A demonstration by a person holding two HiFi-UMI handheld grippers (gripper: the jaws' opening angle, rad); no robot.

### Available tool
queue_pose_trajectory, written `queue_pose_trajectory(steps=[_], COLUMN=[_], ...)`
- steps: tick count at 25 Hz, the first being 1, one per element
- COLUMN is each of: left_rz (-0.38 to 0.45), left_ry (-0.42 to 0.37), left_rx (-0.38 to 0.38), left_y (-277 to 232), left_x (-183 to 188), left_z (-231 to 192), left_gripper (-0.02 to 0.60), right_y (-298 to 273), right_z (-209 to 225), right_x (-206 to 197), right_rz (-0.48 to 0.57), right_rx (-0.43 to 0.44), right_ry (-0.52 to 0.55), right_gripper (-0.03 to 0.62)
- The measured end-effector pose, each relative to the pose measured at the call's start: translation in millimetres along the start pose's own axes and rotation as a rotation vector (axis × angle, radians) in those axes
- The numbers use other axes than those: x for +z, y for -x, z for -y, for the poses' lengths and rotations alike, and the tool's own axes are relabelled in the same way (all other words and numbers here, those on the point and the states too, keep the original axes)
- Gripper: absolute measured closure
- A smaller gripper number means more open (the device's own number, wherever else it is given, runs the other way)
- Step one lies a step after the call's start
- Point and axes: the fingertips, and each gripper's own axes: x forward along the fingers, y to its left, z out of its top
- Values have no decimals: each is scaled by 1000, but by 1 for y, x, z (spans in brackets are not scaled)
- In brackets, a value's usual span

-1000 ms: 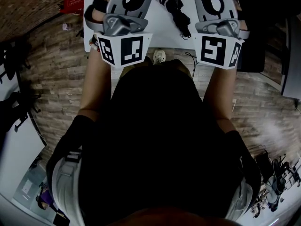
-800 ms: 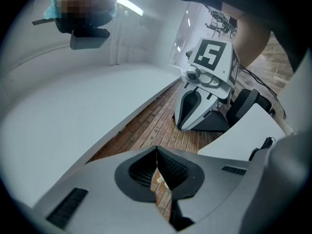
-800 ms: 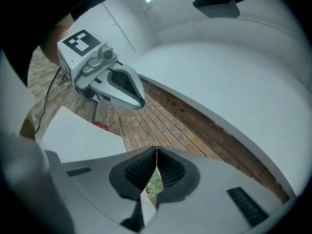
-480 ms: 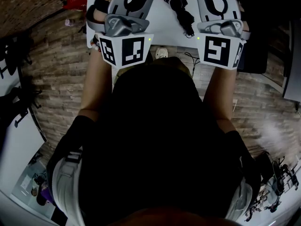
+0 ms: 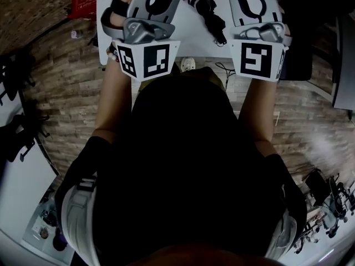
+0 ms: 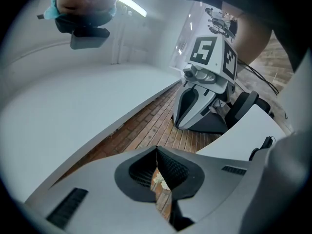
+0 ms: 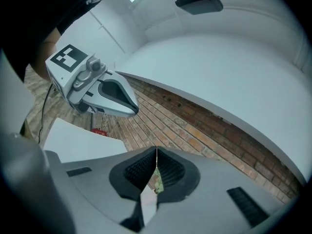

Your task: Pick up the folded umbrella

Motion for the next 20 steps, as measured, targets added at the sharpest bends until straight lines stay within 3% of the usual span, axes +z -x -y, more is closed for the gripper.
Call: queue_pose_trajectory(steps=[15, 17, 20], left_rz=[-10, -11, -9], left_ry=[33, 41, 48], left_rx=[-55, -58, -69], left_y=[-21, -24, -29], left_x=[-37, -42, -48], left_z=[9, 9, 10], left_gripper=[569, 569, 569], right_y=[-43, -50, -60], right_z=[-17, -22, -30], right_x=[-36, -40, -46], right_rz=[-104, -108, -118], right_rx=[63, 84, 108], right_ry=[-145, -168, -193], right_gripper=[556, 482, 444])
